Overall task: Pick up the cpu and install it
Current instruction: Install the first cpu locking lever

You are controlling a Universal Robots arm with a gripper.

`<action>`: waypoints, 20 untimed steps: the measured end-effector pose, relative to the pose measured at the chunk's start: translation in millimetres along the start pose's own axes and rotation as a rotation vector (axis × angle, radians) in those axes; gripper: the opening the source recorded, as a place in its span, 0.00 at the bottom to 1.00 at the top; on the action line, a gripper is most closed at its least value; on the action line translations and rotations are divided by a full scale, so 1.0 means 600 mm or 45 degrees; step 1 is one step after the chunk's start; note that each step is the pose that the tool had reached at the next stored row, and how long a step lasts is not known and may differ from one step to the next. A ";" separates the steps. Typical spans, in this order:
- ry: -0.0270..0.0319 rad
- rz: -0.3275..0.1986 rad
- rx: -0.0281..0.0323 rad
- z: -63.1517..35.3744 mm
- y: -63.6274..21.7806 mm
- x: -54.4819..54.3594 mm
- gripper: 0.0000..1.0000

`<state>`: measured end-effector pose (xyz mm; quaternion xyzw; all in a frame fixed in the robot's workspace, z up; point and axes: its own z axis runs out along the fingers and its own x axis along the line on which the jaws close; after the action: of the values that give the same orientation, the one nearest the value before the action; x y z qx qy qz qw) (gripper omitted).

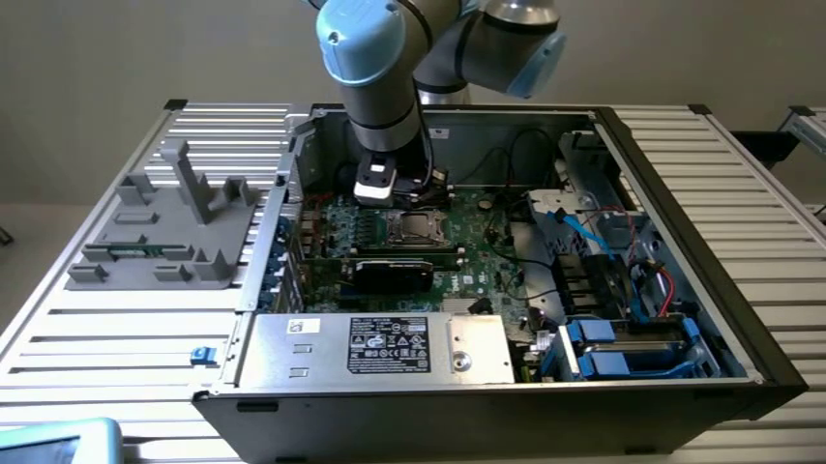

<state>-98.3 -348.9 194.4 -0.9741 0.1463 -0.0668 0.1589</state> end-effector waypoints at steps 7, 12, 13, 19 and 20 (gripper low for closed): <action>-0.0021 0.001 0.0082 -0.009 0.001 -0.010 0.11; -0.0028 0.002 0.0163 -0.015 0.006 -0.031 0.11; -0.0018 0.002 0.0171 -0.016 0.007 -0.035 0.11; 0.0127 -0.002 0.0305 -0.017 0.009 -0.041 0.11; 0.0148 -0.002 0.0329 -0.017 0.009 -0.042 0.11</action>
<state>-125.2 -349.1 200.0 -0.9717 0.1455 -0.0745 0.1706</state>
